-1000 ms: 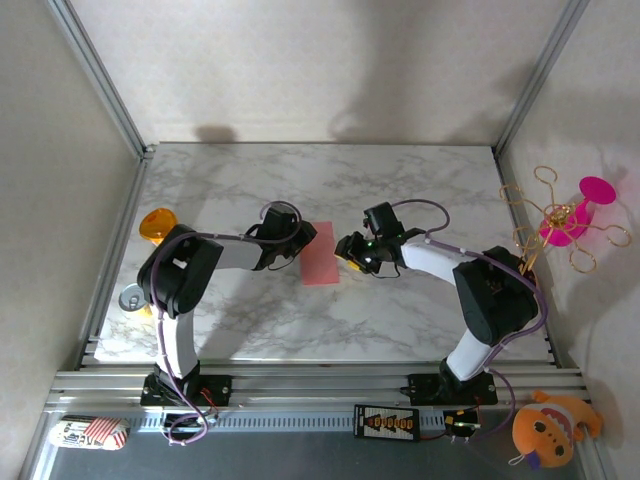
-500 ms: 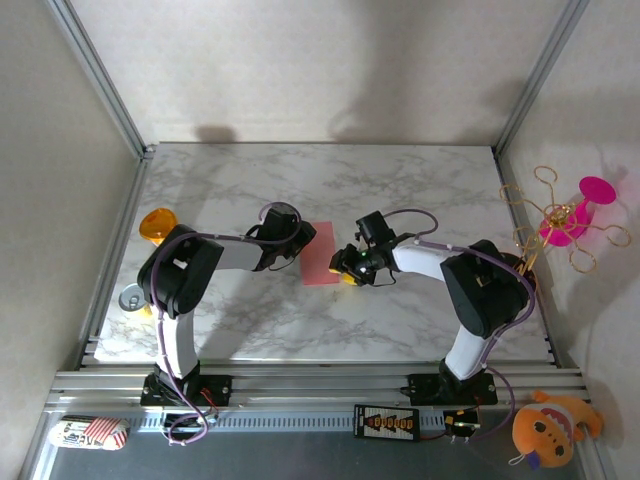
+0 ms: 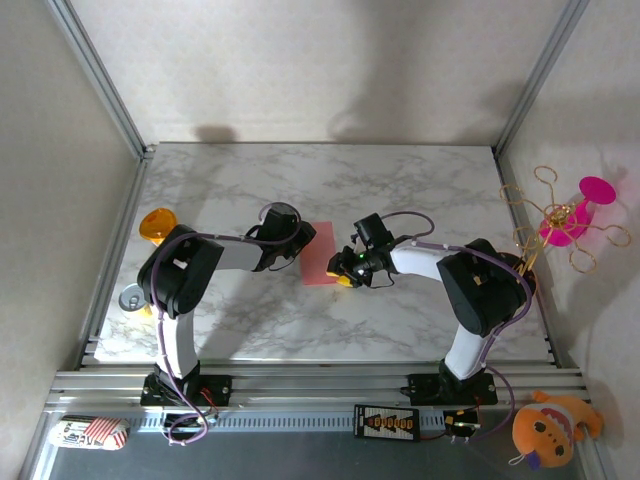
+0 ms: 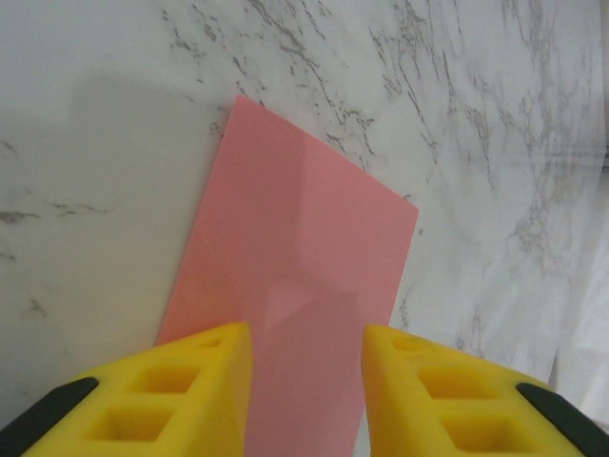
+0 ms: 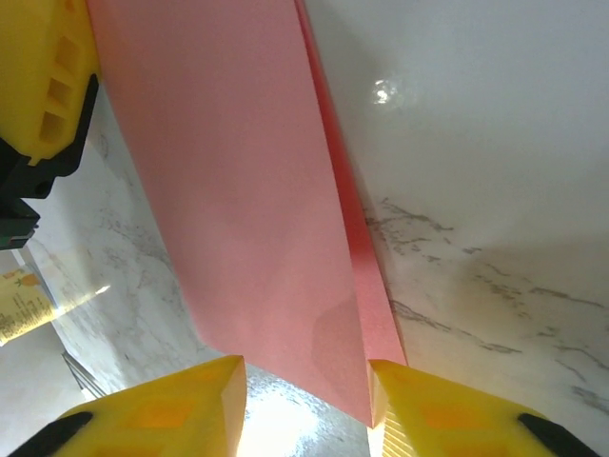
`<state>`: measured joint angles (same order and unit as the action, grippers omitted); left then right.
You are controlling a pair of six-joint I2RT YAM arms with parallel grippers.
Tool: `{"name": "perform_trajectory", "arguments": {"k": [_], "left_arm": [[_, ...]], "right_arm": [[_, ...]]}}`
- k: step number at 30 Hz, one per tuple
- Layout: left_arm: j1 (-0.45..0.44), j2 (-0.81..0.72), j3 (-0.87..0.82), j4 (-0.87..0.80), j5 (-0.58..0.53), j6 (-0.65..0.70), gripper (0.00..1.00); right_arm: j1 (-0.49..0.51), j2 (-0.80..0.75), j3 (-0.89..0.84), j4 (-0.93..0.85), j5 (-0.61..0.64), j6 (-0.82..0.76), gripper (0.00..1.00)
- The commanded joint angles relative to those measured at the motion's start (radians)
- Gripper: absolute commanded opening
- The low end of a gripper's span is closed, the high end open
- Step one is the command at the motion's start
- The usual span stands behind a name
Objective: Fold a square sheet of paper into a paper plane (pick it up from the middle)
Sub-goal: Fold the triangle a second time at the center of the table.
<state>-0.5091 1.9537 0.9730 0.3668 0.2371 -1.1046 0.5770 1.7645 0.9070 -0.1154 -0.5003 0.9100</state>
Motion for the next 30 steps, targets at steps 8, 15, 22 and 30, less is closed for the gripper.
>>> {"name": "perform_trajectory", "arguments": {"k": [8,15,22,30], "left_arm": [[-0.013,0.017,-0.03,-0.066,-0.006,-0.016,0.35],[-0.01,0.001,-0.023,-0.045,0.039,-0.002,0.35],[0.005,-0.028,0.098,-0.094,0.117,0.168,0.39],[0.027,0.033,0.129,-0.154,0.108,0.217,0.36]], "right_arm": [[0.008,-0.002,-0.008,0.038,0.045,0.05,0.26],[0.008,0.001,-0.002,0.011,0.069,0.038,0.02],[0.007,-0.021,0.001,-0.109,0.124,-0.055,0.0],[0.006,-0.047,-0.002,-0.119,0.109,-0.067,0.0]]}}
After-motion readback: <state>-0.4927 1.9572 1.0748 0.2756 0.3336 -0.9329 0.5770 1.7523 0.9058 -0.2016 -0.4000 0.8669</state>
